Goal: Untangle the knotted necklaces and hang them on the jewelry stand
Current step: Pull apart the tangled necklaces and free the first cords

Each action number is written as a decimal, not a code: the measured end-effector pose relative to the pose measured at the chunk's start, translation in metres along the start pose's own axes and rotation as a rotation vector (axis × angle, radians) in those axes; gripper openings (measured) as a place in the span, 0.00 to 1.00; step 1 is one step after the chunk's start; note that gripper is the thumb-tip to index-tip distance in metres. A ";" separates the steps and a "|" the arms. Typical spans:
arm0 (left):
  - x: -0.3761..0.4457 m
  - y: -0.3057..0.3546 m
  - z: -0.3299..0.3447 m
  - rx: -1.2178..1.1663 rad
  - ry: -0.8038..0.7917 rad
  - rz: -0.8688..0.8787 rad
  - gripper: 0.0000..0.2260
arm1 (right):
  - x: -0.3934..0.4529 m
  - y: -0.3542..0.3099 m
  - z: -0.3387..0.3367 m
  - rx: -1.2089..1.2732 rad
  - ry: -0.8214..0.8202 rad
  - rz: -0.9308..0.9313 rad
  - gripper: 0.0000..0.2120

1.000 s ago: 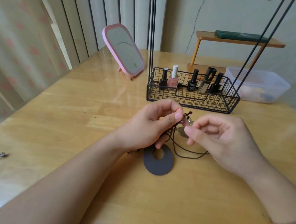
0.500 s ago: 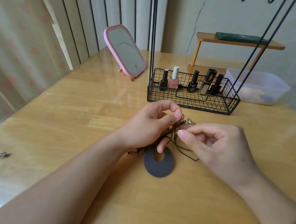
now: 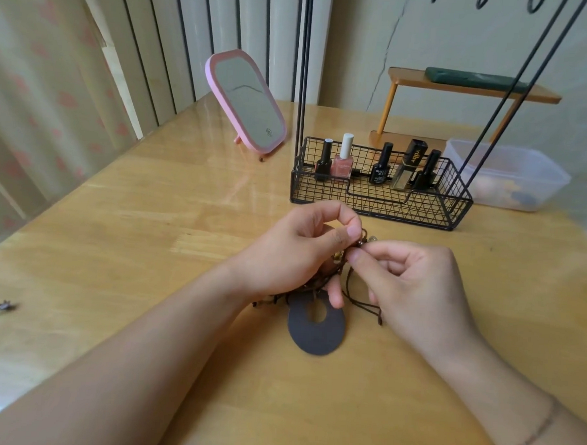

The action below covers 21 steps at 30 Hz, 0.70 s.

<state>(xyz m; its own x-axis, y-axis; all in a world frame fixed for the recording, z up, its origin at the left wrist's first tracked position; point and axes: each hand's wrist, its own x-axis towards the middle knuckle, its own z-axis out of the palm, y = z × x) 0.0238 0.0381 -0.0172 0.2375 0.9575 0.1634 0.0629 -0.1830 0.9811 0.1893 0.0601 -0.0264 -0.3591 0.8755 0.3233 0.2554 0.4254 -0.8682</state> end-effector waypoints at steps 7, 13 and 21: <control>-0.001 0.000 -0.002 0.013 0.057 -0.030 0.06 | 0.000 -0.002 -0.002 0.112 0.038 -0.052 0.14; -0.003 0.002 0.000 -0.007 -0.009 -0.040 0.07 | 0.001 -0.005 -0.006 0.404 -0.110 0.134 0.05; -0.003 0.000 0.000 -0.057 0.021 -0.032 0.06 | 0.003 0.000 -0.004 0.342 -0.137 0.134 0.09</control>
<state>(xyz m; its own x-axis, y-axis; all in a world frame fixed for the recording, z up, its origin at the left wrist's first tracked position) 0.0236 0.0355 -0.0173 0.2156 0.9673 0.1335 0.0147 -0.1399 0.9901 0.1921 0.0632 -0.0236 -0.4650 0.8698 0.1651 0.0026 0.1878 -0.9822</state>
